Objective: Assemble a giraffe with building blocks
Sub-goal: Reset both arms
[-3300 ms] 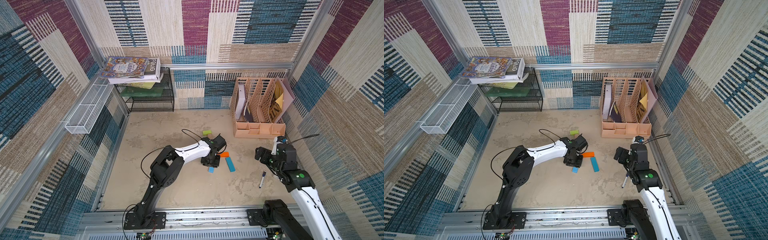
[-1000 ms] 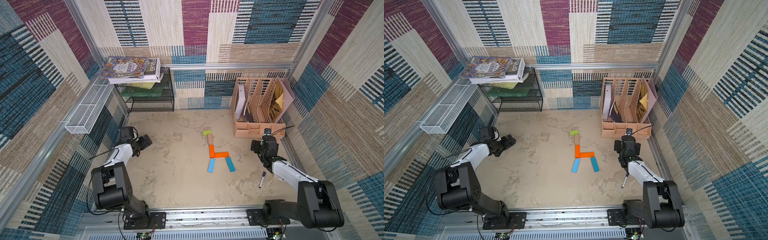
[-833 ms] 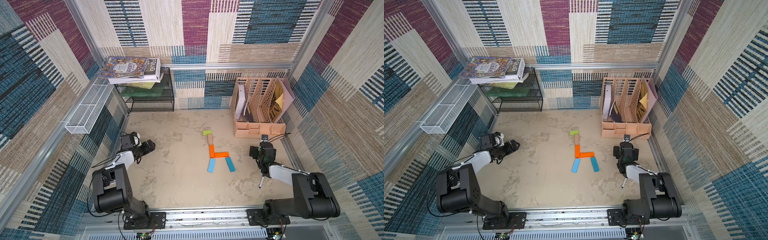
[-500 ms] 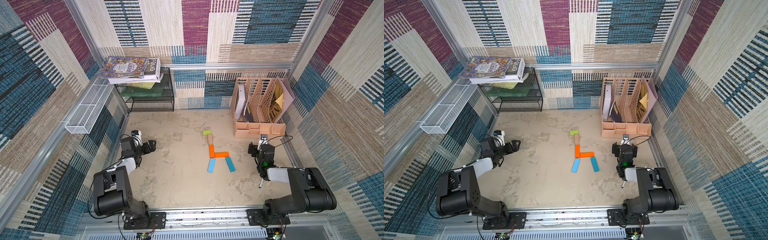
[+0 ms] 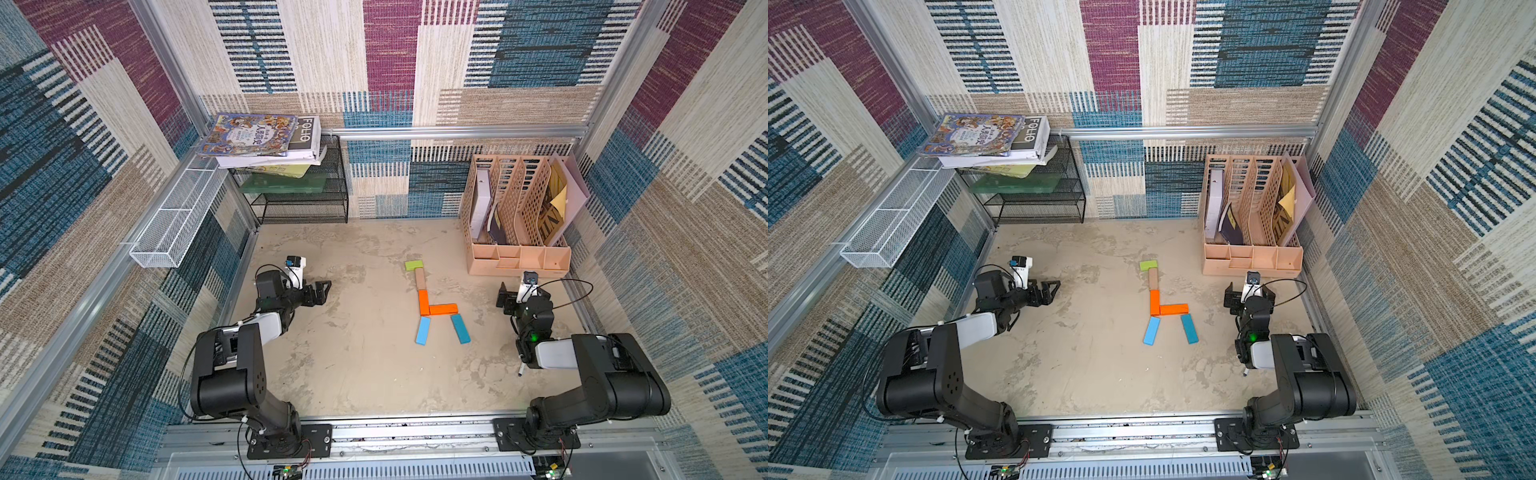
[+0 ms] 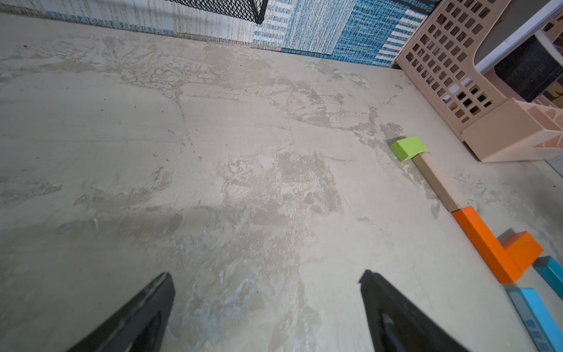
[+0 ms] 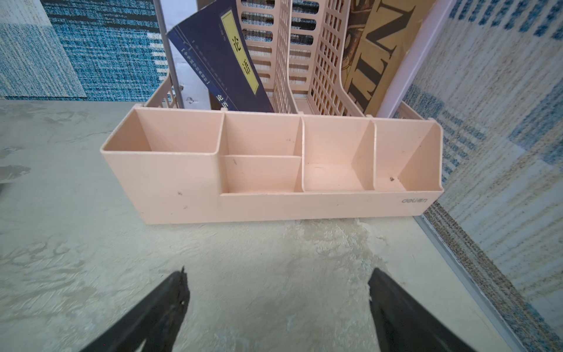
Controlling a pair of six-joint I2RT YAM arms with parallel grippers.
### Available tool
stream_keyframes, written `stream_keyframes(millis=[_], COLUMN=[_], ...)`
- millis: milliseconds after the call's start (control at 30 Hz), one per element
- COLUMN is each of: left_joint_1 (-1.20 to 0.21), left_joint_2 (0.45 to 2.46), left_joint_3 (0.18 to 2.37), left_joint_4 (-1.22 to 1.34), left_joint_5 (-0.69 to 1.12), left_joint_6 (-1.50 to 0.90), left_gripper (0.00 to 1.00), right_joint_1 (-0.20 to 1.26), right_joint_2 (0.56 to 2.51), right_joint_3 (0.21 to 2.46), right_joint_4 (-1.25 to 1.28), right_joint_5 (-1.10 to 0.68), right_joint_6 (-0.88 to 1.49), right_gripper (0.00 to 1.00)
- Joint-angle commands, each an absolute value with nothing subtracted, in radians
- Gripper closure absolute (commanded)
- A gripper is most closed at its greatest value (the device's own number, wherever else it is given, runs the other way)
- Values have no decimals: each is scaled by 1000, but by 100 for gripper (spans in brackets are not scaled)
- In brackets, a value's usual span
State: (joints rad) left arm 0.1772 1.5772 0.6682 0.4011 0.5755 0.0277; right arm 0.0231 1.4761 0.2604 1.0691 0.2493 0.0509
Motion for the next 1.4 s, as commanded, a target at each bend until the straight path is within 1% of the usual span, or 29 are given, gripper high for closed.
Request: stream_keyframes(millis=[0,67,133,200,267,300,333,400,500,533,833,1367], left_joint_1=[172,169,167,158,112,104,112,107,72,71,66,66], left_joint_2=[1589,1588,1565,1510,1478,1506,1519,1512,1529,1529,1521,1520], left_joint_3=[695,694,655,549,445,378,368,476,492,505,495,494], left_joint_4=[357,357,401,533,685,852,895,672,661,628,640,640], left_joint_5=[588,588,531,475,354,345,334,294,194,189,170,170], left_joint_6=[64,64,55,41,58,47,27,34,29,29,26,26], left_gripper=[1,1,1,1,1,1,1,1,1,1,1,1], right_joint_1=[23,23,26,31,32,31,31,31,31,27,9,7], right_joint_2=[1475,1473,1474,1472,1472,1474,1474,1473,1474,1477,1476,1480], right_joint_3=[265,265,262,258,258,259,258,258,261,265,274,279], right_joint_4=[1097,1096,1101,1109,1108,1108,1108,1109,1105,1099,1082,1075], right_joint_5=[241,241,241,242,244,244,244,244,244,242,202,194], right_joint_6=[44,45,40,32,32,32,32,32,35,37,43,44], right_gripper=[4,4,4,4,4,4,4,4,4,4,4,4])
